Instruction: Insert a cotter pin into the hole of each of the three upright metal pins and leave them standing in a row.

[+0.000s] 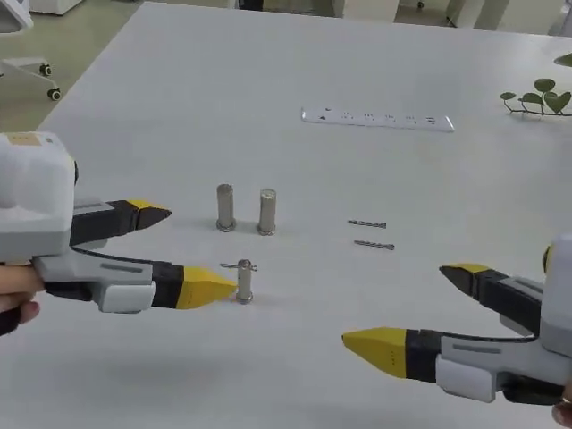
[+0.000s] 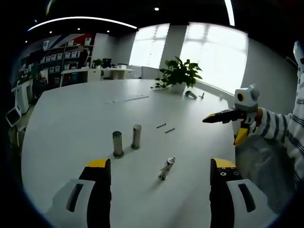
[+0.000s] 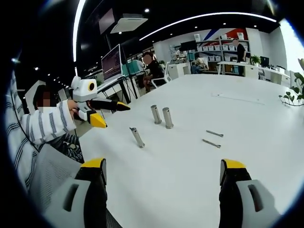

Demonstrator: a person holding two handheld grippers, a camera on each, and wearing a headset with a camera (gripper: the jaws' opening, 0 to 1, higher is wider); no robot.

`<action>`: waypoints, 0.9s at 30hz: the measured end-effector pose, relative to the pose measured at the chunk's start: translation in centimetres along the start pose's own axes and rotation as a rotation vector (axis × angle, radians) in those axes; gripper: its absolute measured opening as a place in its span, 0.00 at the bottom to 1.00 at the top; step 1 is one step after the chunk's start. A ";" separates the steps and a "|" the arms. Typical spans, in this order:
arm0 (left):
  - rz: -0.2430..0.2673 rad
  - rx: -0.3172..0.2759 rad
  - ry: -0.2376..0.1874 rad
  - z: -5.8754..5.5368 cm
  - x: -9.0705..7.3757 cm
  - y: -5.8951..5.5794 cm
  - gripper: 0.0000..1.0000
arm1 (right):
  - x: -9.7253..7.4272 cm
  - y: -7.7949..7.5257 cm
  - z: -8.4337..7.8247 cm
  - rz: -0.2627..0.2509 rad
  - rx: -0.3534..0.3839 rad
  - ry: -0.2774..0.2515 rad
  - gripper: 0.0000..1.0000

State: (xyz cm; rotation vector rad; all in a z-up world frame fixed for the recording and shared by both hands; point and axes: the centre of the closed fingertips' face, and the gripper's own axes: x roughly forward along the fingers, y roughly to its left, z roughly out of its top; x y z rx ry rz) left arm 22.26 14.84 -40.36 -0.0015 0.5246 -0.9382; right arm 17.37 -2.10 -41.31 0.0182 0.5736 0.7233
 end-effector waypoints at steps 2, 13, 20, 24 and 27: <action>0.005 0.000 -0.002 0.3 0.2 0.4 0.84 | -0.1 -0.2 0.2 -0.006 0.010 -0.008 0.98; 0.095 -0.077 -0.025 1.7 2.4 4.8 0.74 | -0.2 -0.5 -0.2 -0.018 0.024 0.008 0.97; 0.146 -0.123 0.009 0.9 4.6 7.0 0.61 | -0.3 -0.7 -1.0 -0.014 0.056 0.025 0.97; 0.170 -0.107 0.022 0.6 5.8 8.2 0.50 | -0.2 -0.4 -1.2 0.003 0.061 0.037 0.97; 0.174 -0.097 0.029 0.5 6.7 8.7 0.47 | 0.0 -0.2 -1.4 0.010 0.055 0.049 0.96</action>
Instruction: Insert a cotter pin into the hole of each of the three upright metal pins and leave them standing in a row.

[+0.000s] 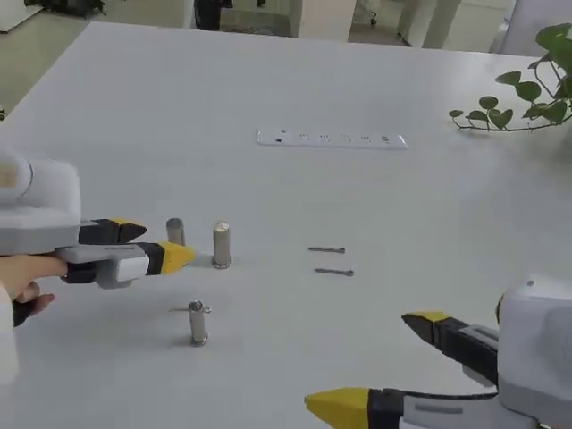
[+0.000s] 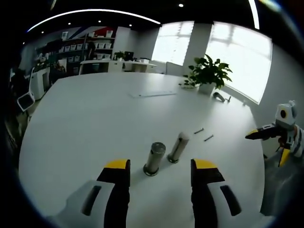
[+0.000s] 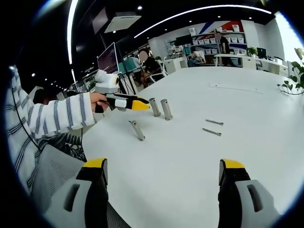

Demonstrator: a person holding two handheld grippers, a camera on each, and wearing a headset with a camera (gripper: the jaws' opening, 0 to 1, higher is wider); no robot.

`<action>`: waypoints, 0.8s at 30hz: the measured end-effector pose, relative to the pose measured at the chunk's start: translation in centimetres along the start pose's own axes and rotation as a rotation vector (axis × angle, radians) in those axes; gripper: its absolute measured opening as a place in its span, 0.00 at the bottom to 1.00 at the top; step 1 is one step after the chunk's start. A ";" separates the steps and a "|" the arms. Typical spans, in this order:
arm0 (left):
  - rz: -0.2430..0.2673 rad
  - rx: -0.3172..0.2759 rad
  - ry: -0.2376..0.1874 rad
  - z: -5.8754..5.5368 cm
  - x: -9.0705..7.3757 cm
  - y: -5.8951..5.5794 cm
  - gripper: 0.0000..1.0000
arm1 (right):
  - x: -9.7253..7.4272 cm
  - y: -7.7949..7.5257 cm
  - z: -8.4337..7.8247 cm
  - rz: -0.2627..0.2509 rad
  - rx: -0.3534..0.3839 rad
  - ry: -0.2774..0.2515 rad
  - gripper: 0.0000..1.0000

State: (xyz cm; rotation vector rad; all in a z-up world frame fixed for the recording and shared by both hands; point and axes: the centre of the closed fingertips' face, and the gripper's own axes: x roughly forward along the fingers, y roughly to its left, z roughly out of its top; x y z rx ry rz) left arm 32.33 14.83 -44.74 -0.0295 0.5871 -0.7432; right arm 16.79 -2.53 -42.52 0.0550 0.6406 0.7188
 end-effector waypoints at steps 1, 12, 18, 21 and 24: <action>0.000 0.006 0.002 0.0 0.3 0.1 0.45 | 0.0 0.1 0.0 0.002 0.000 0.001 0.96; -0.026 0.078 0.054 -0.4 2.0 0.2 0.36 | 0.0 0.9 -0.8 0.012 0.001 0.021 0.96; -0.040 0.110 0.062 -0.8 2.5 0.1 0.15 | -0.1 0.8 -1.2 0.005 0.016 0.025 0.95; -0.040 0.124 0.068 -1.0 2.7 0.2 0.14 | -0.1 0.7 -1.2 -0.006 0.017 0.022 0.93; -0.039 0.138 0.065 -1.1 2.7 0.3 0.12 | -0.2 0.7 -1.3 -0.008 0.019 0.019 0.93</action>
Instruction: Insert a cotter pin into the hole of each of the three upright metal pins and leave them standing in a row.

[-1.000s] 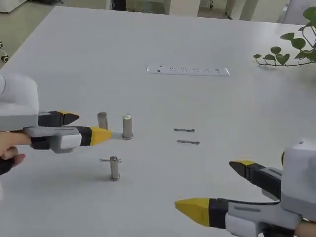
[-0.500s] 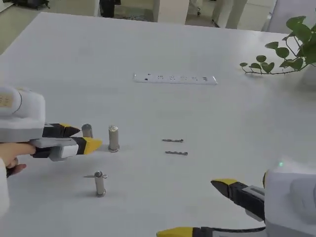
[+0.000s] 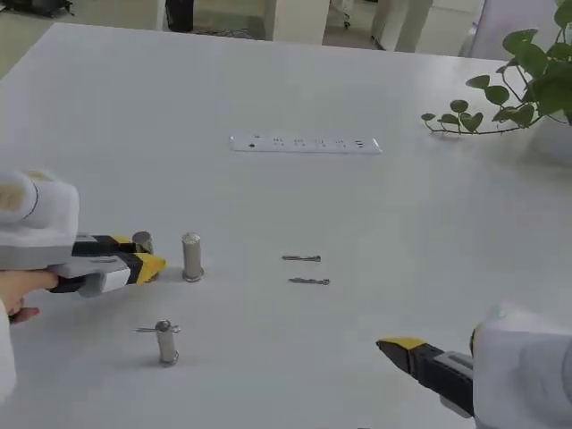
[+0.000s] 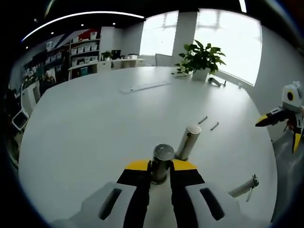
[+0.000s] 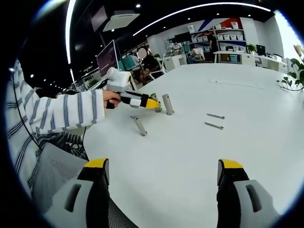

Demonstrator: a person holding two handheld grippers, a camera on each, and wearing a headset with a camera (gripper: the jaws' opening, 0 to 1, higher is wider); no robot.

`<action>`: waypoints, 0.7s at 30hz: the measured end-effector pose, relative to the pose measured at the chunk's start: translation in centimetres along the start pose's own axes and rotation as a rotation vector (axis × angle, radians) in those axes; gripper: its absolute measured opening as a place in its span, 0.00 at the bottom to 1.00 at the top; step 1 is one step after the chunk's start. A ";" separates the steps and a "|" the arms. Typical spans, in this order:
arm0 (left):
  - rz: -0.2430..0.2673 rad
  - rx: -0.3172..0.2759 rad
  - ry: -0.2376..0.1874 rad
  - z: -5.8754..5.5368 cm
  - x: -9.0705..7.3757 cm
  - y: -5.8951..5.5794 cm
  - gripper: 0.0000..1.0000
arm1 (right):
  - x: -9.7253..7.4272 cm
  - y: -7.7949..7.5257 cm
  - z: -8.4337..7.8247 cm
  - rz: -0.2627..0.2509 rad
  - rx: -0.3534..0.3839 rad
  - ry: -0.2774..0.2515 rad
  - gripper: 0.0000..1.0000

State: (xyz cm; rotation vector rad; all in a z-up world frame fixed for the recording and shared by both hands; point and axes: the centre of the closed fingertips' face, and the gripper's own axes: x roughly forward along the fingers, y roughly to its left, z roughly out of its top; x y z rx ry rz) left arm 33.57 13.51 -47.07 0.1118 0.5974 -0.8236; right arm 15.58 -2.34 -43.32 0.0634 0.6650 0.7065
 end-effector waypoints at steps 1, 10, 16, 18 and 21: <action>-0.009 0.019 -0.008 0.0 0.0 -0.1 0.11 | 0.0 0.0 -0.1 -0.001 0.003 0.000 0.93; -0.010 0.051 -0.004 -0.1 0.0 -0.2 0.10 | 0.0 0.1 0.3 -0.015 -0.029 -0.031 0.90; 0.027 0.027 -0.003 0.0 -0.7 0.3 0.09 | 0.0 0.2 0.5 -0.013 -0.031 -0.035 0.89; 0.025 0.034 -0.009 0.2 -1.3 0.1 0.09 | 0.0 0.3 0.6 -0.012 -0.034 -0.034 0.89; 0.024 0.016 -0.032 0.9 -2.4 -0.2 0.09 | -0.1 0.4 0.8 -0.014 -0.045 -0.041 0.89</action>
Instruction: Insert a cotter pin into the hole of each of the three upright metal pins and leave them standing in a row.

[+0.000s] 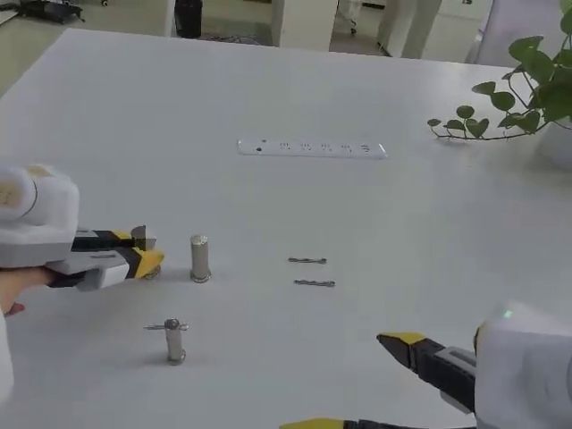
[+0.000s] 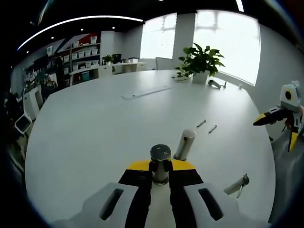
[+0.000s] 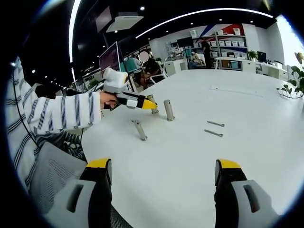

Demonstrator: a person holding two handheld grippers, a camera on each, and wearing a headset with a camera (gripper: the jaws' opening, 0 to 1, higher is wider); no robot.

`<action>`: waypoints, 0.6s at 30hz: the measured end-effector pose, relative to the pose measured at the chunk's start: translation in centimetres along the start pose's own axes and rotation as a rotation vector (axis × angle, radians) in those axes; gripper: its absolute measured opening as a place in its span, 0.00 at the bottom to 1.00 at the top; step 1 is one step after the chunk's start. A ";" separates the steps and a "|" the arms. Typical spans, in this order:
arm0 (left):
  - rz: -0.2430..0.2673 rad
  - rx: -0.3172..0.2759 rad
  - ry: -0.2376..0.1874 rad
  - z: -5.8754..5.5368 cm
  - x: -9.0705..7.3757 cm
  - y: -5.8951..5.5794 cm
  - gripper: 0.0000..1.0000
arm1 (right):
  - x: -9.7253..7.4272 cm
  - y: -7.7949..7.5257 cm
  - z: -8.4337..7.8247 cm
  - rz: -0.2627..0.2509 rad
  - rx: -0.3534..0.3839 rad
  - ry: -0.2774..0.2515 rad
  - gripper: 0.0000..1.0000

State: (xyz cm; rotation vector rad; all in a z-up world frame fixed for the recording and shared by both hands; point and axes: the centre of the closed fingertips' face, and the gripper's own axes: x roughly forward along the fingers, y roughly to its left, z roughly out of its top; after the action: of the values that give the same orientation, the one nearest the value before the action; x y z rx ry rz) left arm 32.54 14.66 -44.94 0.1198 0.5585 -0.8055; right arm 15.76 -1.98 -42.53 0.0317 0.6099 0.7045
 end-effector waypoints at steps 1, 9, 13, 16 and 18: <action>-0.002 0.005 -0.001 0.1 -0.3 -0.1 0.09 | 0.0 0.0 0.1 -0.001 -0.002 -0.002 0.88; -0.019 0.035 -0.026 1.2 -3.7 -2.4 0.09 | 0.2 0.4 0.4 0.011 0.004 -0.012 0.88; -0.029 0.048 -0.039 1.6 -5.3 -4.0 0.09 | 0.2 0.6 0.4 0.013 -0.011 -0.016 0.89; -0.045 0.049 -0.057 1.8 -6.3 -5.2 0.09 | 0.3 0.8 0.5 0.021 -0.018 -0.022 0.88; -0.051 0.050 -0.063 1.9 -6.8 -5.8 0.09 | 0.3 0.9 0.5 0.025 -0.022 -0.024 0.88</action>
State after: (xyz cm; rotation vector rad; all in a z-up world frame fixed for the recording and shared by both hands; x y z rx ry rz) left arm 25.43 14.41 -39.17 0.1259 0.4837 -0.8705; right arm 15.69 -1.01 -42.06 0.0268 0.5799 0.7341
